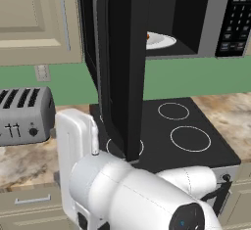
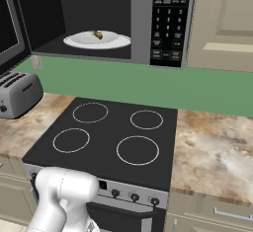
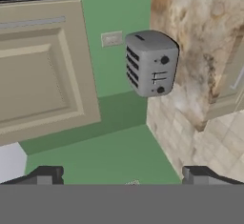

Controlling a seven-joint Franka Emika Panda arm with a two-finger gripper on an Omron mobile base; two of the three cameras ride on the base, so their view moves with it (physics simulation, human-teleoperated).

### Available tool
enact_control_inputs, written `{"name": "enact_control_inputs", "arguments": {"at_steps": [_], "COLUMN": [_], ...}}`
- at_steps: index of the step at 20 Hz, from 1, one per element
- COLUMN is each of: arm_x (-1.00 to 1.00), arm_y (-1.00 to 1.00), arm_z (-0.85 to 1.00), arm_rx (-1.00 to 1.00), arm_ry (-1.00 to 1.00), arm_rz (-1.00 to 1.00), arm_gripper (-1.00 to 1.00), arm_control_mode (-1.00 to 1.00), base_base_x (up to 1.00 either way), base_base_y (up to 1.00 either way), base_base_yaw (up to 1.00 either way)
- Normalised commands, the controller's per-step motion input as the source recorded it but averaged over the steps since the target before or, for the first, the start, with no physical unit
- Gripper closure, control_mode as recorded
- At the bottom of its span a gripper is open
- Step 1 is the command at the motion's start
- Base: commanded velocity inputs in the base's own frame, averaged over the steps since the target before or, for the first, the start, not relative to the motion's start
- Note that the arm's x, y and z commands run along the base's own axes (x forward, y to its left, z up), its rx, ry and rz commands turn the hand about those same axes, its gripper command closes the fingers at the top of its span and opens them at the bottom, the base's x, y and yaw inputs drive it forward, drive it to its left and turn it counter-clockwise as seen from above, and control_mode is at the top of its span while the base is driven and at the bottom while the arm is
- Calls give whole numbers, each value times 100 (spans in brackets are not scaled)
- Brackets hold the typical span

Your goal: Transport the fish from the fridge to the microwave and turn on the microwave.

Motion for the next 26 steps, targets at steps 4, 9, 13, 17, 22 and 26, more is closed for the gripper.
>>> {"name": "enact_control_inputs", "arguments": {"at_steps": [4, 9, 13, 17, 22, 26], "arm_x": [27, 24, 21, 20, 10, 1], "arm_y": [15, 20, 23, 25, 29, 34], "arm_z": [-15, -14, -12, -9, -7, -5], "arm_rx": [0, 0, 2, 1, 0, 0], "arm_ry": [0, 0, 0, 0, 0, -1], "arm_rz": [-2, -5, -14, -13, -15, -18], "arm_gripper": [-100, -100, -100, -100, -100, -100], "arm_control_mode": [-100, -100, -100, -100, -100, -100], "base_base_x": [0, 0, 0, 0, 0, 0], "base_base_y": [0, 0, 0, 0, 0, 0], "base_base_yaw": [0, 0, 0, 0, 0, 0]}}
